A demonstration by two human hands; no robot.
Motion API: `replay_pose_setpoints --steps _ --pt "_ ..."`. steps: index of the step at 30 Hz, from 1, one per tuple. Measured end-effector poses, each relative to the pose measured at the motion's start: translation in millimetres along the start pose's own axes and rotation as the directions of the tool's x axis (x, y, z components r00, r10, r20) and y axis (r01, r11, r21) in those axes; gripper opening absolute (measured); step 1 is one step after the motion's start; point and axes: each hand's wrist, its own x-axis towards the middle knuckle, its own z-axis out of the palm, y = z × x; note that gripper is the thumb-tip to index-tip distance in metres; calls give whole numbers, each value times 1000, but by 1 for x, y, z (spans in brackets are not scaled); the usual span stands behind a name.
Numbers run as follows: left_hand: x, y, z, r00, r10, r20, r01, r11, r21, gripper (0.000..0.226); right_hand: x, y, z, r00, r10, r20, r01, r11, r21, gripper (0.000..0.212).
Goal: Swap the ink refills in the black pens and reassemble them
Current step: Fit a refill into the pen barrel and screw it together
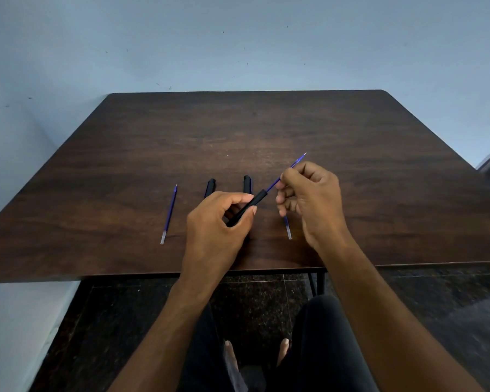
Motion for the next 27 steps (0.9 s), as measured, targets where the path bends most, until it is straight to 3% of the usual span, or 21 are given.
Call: replay_pose_setpoints --steps 7,12,27 --pt "-1 -2 0 999 -28 -25 28 999 -32 21 1 -2 -5 993 53 105 -44 996 -80 21" --pt "0 -1 0 998 -45 -39 43 998 -51 21 7 -8 -14 998 39 44 -41 999 33 15" --pt "0 0 -1 999 -32 -26 31 999 -26 21 2 -7 -9 995 73 74 -75 997 28 11"
